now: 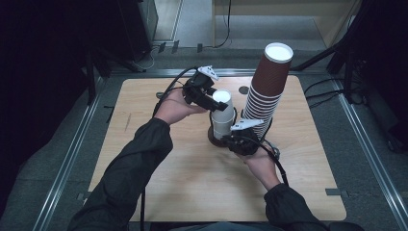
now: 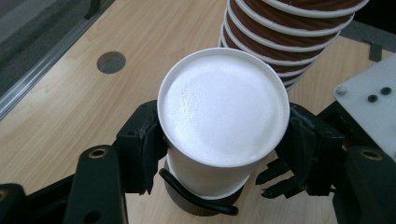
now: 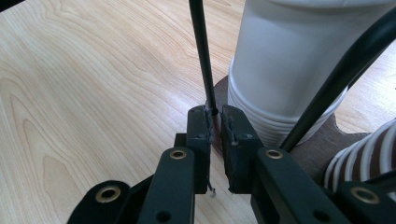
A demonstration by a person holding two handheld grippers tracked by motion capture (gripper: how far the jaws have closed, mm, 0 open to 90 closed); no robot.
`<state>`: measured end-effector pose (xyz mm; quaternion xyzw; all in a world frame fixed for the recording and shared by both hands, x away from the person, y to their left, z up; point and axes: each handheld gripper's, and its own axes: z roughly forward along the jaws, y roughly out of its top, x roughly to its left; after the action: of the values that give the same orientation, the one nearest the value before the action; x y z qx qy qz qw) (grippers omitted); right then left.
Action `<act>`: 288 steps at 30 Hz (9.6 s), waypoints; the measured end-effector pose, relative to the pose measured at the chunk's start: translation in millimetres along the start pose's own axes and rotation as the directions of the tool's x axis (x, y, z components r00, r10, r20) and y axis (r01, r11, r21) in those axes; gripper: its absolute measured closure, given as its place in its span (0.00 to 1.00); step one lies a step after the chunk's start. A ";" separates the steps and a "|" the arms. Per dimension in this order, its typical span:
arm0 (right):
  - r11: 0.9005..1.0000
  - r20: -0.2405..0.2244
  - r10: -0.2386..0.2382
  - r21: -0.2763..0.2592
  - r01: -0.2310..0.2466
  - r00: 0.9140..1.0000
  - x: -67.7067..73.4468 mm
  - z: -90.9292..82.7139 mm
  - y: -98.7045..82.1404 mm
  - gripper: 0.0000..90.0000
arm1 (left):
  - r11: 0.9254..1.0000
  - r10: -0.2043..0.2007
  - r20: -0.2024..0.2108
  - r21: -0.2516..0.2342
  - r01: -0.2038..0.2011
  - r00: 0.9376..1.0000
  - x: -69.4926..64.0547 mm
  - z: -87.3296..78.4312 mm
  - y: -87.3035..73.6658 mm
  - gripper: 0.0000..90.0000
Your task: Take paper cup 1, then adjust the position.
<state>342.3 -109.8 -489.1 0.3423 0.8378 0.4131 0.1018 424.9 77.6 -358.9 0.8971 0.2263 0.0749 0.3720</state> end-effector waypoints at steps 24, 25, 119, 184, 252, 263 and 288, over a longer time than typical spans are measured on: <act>0.999 -0.118 -0.055 -0.006 0.054 0.992 0.9 -25.7 -1.5 0.76 | 0.999 0.018 -0.011 -0.030 -0.018 1.000 -4.1 -50.1 4.7 0.39; 0.998 -0.145 -0.064 -0.009 0.064 0.987 0.9 -29.3 -1.9 0.73 | 0.999 0.020 -0.007 -0.028 -0.020 1.000 -5.2 -52.7 4.1 0.39; 0.951 -0.438 -0.283 -0.014 0.308 0.853 10.1 -25.2 -6.1 0.34 | 0.997 0.071 0.228 -0.038 -0.064 0.971 -88.0 11.6 -100.3 0.29; 0.959 -0.490 -0.214 -0.271 0.085 0.845 -6.9 -42.7 -13.3 0.37 | 0.991 -0.068 0.299 -0.093 0.100 0.952 -84.5 36.3 -137.6 0.32; 0.929 -0.420 -0.353 -0.048 0.368 0.836 11.6 -36.5 -5.9 0.39 | 0.955 0.100 0.218 0.253 -0.155 0.971 -84.2 39.0 -136.1 0.21; 0.947 -0.408 -0.316 -0.079 0.312 0.856 1.0 -49.2 -8.2 0.39 | 0.986 0.064 0.205 0.138 -0.094 0.977 -76.5 23.7 -137.3 0.05; 0.959 -0.469 -0.238 -0.250 0.131 0.850 -10.4 -66.2 -5.7 0.39 | 0.996 0.002 0.245 -0.082 0.019 0.969 -76.1 17.6 -138.2 0.05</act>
<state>317.3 -160.2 -452.4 0.1301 0.8168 0.5606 -0.0413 314.4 117.1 -465.7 0.8821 0.1791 -0.0287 0.4348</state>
